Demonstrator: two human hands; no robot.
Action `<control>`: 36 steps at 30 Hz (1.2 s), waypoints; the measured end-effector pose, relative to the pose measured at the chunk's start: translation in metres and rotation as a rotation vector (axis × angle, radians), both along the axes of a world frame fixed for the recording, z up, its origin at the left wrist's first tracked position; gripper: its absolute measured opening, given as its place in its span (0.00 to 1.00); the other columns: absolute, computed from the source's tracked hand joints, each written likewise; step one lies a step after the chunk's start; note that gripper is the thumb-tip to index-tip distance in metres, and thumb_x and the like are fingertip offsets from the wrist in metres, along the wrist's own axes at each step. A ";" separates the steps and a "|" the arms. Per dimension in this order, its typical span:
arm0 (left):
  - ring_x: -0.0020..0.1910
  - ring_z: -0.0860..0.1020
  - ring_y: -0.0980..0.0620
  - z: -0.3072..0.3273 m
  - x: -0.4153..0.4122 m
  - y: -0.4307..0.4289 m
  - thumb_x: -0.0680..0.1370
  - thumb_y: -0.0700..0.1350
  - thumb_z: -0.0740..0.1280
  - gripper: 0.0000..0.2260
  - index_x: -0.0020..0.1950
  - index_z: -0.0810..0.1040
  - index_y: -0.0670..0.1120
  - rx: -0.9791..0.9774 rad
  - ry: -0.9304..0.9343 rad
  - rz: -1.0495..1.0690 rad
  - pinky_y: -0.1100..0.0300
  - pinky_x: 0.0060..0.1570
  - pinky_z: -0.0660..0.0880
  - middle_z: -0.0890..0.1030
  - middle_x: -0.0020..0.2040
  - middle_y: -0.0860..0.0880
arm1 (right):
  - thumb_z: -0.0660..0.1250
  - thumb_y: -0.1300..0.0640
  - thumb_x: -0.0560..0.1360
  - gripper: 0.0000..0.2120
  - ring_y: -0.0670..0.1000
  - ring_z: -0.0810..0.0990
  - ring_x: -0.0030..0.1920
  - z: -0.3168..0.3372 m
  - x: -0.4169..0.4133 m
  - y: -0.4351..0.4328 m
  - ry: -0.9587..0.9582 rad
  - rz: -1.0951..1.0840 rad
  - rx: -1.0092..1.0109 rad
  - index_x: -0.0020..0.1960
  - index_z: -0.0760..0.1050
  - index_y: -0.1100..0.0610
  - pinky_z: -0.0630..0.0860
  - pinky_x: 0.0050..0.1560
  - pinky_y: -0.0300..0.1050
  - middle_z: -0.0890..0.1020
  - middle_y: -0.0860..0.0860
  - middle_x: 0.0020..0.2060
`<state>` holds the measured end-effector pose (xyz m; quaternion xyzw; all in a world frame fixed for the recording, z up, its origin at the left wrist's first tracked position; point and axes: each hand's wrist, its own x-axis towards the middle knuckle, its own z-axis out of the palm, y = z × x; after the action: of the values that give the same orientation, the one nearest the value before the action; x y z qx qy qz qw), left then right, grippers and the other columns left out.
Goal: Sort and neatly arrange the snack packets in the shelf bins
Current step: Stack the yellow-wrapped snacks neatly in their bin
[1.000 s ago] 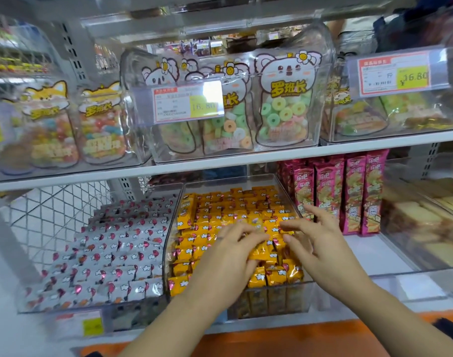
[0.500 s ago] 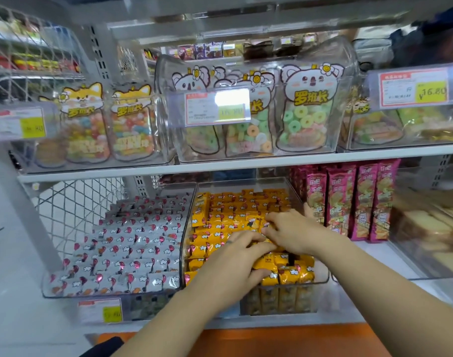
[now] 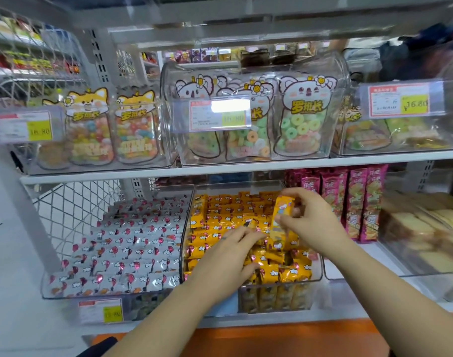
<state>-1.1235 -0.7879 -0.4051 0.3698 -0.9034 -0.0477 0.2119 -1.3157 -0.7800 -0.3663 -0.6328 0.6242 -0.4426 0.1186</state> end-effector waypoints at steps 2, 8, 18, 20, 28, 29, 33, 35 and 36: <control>0.67 0.62 0.60 -0.002 -0.001 0.000 0.79 0.48 0.63 0.19 0.70 0.68 0.56 -0.006 0.024 0.013 0.65 0.62 0.66 0.64 0.67 0.59 | 0.73 0.59 0.70 0.22 0.42 0.72 0.36 0.005 -0.006 0.013 -0.083 -0.015 -0.087 0.61 0.72 0.49 0.69 0.35 0.28 0.73 0.51 0.38; 0.64 0.67 0.55 -0.003 -0.008 -0.003 0.77 0.41 0.65 0.12 0.59 0.79 0.49 -0.155 0.083 0.159 0.63 0.57 0.71 0.72 0.62 0.53 | 0.72 0.63 0.70 0.22 0.39 0.77 0.49 0.013 -0.023 0.037 -0.118 0.060 -0.243 0.57 0.70 0.45 0.71 0.49 0.28 0.77 0.39 0.51; 0.56 0.74 0.52 0.001 -0.011 -0.009 0.71 0.48 0.71 0.08 0.50 0.82 0.55 -0.259 -0.017 0.255 0.51 0.57 0.71 0.78 0.52 0.56 | 0.72 0.63 0.71 0.27 0.36 0.73 0.57 0.004 -0.038 0.029 0.089 0.110 -0.265 0.56 0.65 0.35 0.69 0.56 0.28 0.72 0.32 0.54; 0.62 0.68 0.57 0.010 -0.030 -0.004 0.77 0.52 0.63 0.12 0.59 0.77 0.57 -0.187 -0.058 0.122 0.54 0.67 0.59 0.75 0.58 0.59 | 0.71 0.63 0.71 0.27 0.35 0.72 0.57 0.006 -0.038 0.025 0.112 0.143 -0.262 0.56 0.65 0.36 0.69 0.57 0.28 0.71 0.32 0.54; 0.75 0.48 0.54 0.006 -0.076 -0.008 0.78 0.61 0.60 0.19 0.68 0.68 0.61 0.133 -0.308 -0.087 0.40 0.72 0.37 0.62 0.73 0.59 | 0.72 0.65 0.70 0.22 0.33 0.72 0.56 0.010 -0.050 0.016 0.229 0.268 -0.259 0.56 0.71 0.44 0.66 0.55 0.25 0.73 0.34 0.53; 0.76 0.48 0.54 0.004 -0.075 -0.010 0.78 0.60 0.59 0.18 0.68 0.69 0.61 0.128 -0.329 -0.094 0.39 0.71 0.37 0.62 0.73 0.59 | 0.72 0.64 0.70 0.22 0.34 0.72 0.56 0.010 -0.051 0.015 0.228 0.279 -0.246 0.56 0.71 0.43 0.67 0.54 0.25 0.74 0.34 0.53; 0.74 0.54 0.55 0.001 -0.067 -0.013 0.79 0.57 0.60 0.15 0.65 0.71 0.59 0.126 -0.300 -0.112 0.44 0.73 0.37 0.67 0.69 0.59 | 0.72 0.62 0.71 0.21 0.36 0.73 0.57 0.010 -0.050 0.010 0.275 0.319 -0.173 0.55 0.70 0.41 0.68 0.56 0.28 0.76 0.37 0.53; 0.74 0.54 0.56 0.001 -0.063 -0.013 0.79 0.57 0.60 0.14 0.64 0.71 0.60 0.109 -0.293 -0.116 0.45 0.73 0.37 0.68 0.69 0.60 | 0.71 0.61 0.71 0.20 0.36 0.72 0.57 0.009 -0.049 0.008 0.322 0.321 -0.133 0.56 0.71 0.42 0.67 0.58 0.29 0.76 0.39 0.54; 0.74 0.53 0.57 0.000 -0.061 -0.012 0.79 0.58 0.59 0.14 0.64 0.71 0.60 0.103 -0.295 -0.114 0.45 0.73 0.37 0.68 0.69 0.60 | 0.71 0.61 0.72 0.18 0.37 0.72 0.57 0.009 -0.049 0.008 0.341 0.321 -0.115 0.57 0.73 0.44 0.66 0.58 0.28 0.75 0.39 0.54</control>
<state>-1.1847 -0.8001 -0.4051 0.3313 -0.9406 -0.0509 0.0547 -1.3643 -0.7723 -0.3575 -0.7951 0.5004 -0.3397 0.0439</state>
